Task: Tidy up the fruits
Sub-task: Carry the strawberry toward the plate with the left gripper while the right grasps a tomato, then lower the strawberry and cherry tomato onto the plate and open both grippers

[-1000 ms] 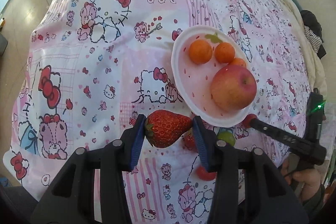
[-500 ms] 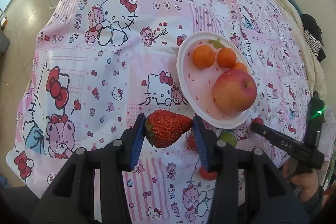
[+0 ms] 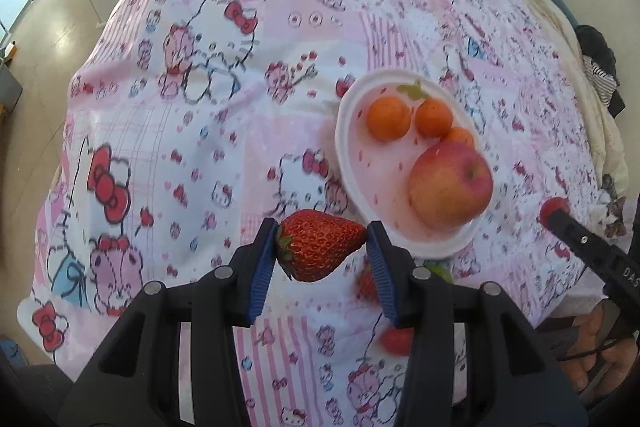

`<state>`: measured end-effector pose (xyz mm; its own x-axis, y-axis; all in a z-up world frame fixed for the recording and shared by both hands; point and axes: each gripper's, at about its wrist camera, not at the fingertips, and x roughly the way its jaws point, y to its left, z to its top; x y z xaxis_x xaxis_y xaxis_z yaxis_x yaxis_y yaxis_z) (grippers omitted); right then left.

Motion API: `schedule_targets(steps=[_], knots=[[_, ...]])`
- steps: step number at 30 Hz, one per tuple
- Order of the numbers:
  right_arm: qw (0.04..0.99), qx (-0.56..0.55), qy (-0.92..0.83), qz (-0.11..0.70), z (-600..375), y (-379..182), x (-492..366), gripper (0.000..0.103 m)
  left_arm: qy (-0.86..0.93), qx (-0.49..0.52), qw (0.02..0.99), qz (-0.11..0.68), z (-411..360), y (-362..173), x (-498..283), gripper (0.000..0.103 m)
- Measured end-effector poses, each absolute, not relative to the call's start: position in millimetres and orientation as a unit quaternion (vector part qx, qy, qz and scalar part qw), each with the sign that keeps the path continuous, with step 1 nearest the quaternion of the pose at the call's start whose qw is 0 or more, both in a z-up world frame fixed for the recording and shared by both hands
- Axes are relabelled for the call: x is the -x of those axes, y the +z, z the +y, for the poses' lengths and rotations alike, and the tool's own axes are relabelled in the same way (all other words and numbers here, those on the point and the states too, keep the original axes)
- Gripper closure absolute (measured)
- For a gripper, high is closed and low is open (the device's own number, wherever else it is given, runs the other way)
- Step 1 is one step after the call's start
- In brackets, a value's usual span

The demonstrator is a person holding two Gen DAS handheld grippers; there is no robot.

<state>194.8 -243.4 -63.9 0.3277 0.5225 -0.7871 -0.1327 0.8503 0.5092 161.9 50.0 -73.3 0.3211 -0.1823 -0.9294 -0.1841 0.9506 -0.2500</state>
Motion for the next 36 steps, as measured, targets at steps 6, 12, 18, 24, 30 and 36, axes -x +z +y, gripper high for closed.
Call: schedule_targets(steps=[6,12,18,24,30,36], knots=[[0.806,-0.169,0.206,0.528,-243,-49,-226,0.067,0.005,0.083,0.816,0.572,35,-71,-188,0.062],[0.804,-0.15,0.209,0.535,-234,-55,-265,0.067,-0.045,0.038,0.826,0.56,8,-75,-214,0.062],[0.787,-0.131,0.212,0.565,-217,-79,-293,0.067,-0.047,0.003,0.818,0.573,-3,-95,-235,0.062],[0.772,-0.132,0.208,0.586,-207,-105,-318,0.067,-0.052,0.06,0.798,0.597,4,-111,-246,0.062],[0.756,-0.122,0.239,0.598,-180,-119,-329,0.067,-0.058,0.072,0.792,0.604,0,-113,-247,0.062],[0.745,-0.124,0.251,0.606,-161,-122,-330,0.067,-0.061,0.075,0.788,0.608,3,-112,-247,0.06]])
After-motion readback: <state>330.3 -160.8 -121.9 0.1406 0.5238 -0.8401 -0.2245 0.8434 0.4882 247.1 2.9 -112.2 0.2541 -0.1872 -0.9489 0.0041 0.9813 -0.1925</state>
